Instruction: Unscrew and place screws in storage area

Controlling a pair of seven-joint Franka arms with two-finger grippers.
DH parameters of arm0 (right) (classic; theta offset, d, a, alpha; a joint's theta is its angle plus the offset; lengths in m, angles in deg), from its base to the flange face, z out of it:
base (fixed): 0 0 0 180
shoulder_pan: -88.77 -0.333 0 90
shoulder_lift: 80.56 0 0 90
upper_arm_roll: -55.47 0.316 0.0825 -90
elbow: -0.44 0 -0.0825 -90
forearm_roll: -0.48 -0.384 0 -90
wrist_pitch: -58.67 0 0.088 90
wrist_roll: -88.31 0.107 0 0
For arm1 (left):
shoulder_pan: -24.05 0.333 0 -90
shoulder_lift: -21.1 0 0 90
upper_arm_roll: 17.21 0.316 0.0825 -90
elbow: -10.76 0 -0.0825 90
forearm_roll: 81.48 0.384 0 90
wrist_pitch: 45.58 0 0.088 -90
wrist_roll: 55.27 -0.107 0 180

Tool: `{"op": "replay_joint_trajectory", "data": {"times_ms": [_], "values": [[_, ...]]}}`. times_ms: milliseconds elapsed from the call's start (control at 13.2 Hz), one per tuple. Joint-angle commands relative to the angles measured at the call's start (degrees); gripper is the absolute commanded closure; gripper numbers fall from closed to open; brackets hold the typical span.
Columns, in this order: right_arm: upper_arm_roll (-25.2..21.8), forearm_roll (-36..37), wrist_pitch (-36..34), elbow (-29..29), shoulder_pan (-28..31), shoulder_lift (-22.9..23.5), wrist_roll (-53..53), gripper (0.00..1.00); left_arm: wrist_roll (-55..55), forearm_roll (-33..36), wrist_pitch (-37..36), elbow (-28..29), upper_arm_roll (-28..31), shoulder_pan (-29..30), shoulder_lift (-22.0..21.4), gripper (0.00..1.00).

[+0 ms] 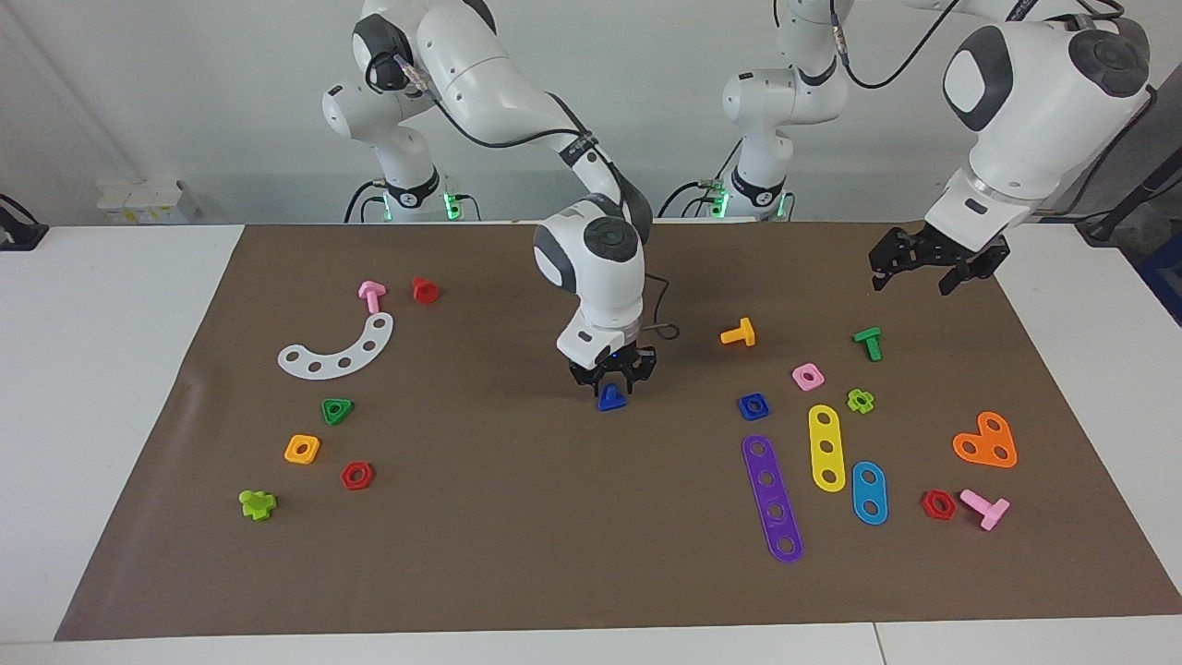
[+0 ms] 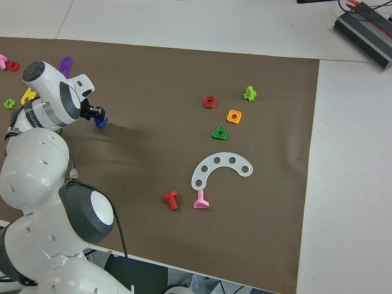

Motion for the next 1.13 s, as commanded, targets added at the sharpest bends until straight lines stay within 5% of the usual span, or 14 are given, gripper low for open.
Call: {"op": "replay_joint_trajectory", "data": {"times_ms": [0,377,453,528,830,1057], "values": [[0.3,-1.1,2.1,1.7,0.5,-0.5,-1.5,0.50,0.0,-0.4,3.9,5.3,0.4,0.2,-3.3,0.00],[0.3,-0.9,2.8,2.0,0.6,-0.3,-1.7,0.64,0.5,-0.4,3.9,5.3,0.7,0.2,-3.5,0.00],[0.3,-0.8,2.9,2.1,0.5,-0.3,-1.6,0.75,0.5,-0.4,3.9,5.2,1.0,0.3,-3.5,0.00],[0.3,-0.5,2.8,2.1,0.5,-0.3,-1.6,1.00,0.6,-0.4,3.9,5.2,1.1,0.4,-3.5,0.00],[0.3,-1.1,1.0,1.0,1.1,-1.4,-0.7,1.00,0.5,-0.4,3.9,5.2,1.0,0.3,-3.5,0.00],[-0.3,-1.0,-4.4,1.6,4.7,-8.8,-0.3,1.00,0.6,-0.4,3.9,5.2,1.1,0.4,-3.5,0.00]]}}
